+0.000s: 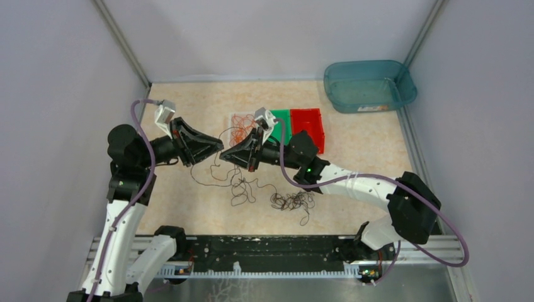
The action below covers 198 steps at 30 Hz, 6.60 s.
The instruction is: Untangle the cables
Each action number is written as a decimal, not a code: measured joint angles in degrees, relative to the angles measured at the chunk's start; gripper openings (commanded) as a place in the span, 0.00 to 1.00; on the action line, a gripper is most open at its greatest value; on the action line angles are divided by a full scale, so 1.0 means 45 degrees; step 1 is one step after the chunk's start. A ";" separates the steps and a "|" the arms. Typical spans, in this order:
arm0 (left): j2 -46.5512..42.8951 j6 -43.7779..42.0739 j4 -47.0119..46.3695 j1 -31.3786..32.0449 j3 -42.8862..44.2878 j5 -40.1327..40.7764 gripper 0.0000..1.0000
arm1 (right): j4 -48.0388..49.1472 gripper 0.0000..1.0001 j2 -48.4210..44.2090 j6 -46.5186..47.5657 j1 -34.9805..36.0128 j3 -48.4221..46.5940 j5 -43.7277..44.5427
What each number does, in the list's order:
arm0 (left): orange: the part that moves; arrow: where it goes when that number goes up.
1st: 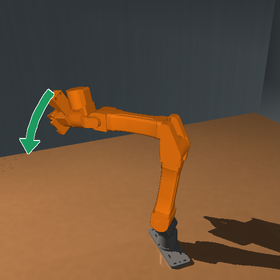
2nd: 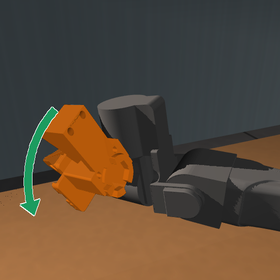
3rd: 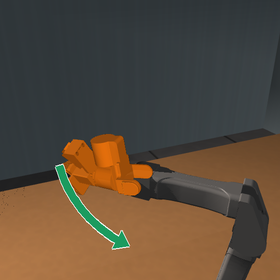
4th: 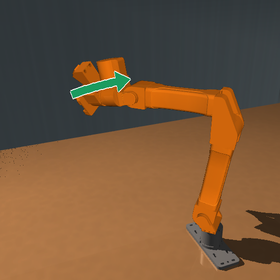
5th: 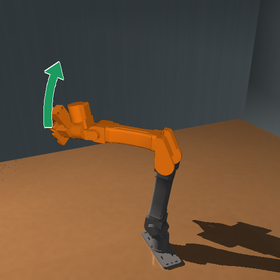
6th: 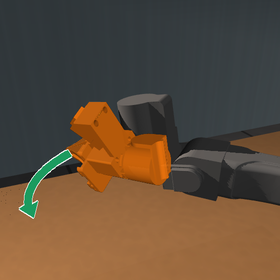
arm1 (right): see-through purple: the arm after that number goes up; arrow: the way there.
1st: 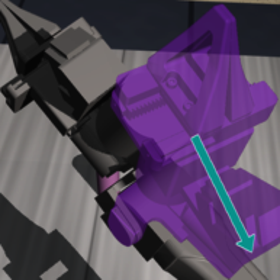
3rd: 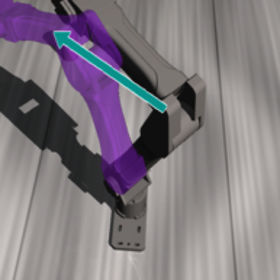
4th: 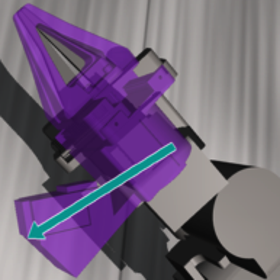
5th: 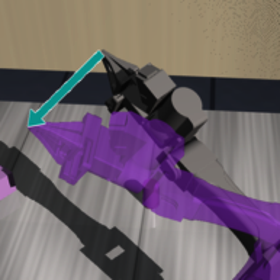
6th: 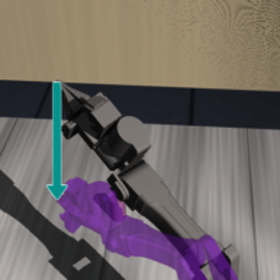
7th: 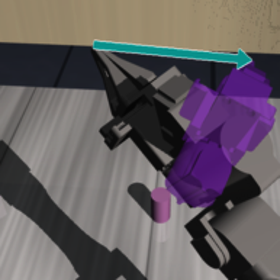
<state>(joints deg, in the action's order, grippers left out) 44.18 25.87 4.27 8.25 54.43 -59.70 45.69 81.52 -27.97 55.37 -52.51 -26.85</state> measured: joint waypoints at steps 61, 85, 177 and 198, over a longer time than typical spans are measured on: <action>0.3813 -0.4522 0.5634 0.0000 0.7592 0.4163 0.00 | -0.2064 0.80 -0.0646 0.2186 -0.0262 0.4405 0.2317; 0.3172 -0.5634 0.4284 0.0000 1.0244 0.4595 0.00 | 0.1088 0.56 -0.0151 0.1443 -0.0175 0.7019 0.4318; 1.5368 -0.5440 -0.0947 0.4755 0.8208 0.7898 0.38 | -0.9379 0.79 -0.8325 0.1180 -0.1953 0.3973 1.1482; 1.4479 -0.6620 0.0937 0.4201 0.9986 0.6858 0.85 | -0.9039 0.80 -0.4682 0.0607 -0.4653 0.2118 0.8709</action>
<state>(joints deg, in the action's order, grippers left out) 109.34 -3.92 8.49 27.16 99.37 -28.84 5.02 60.45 -25.23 34.44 -42.98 12.34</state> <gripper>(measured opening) 0.836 0.798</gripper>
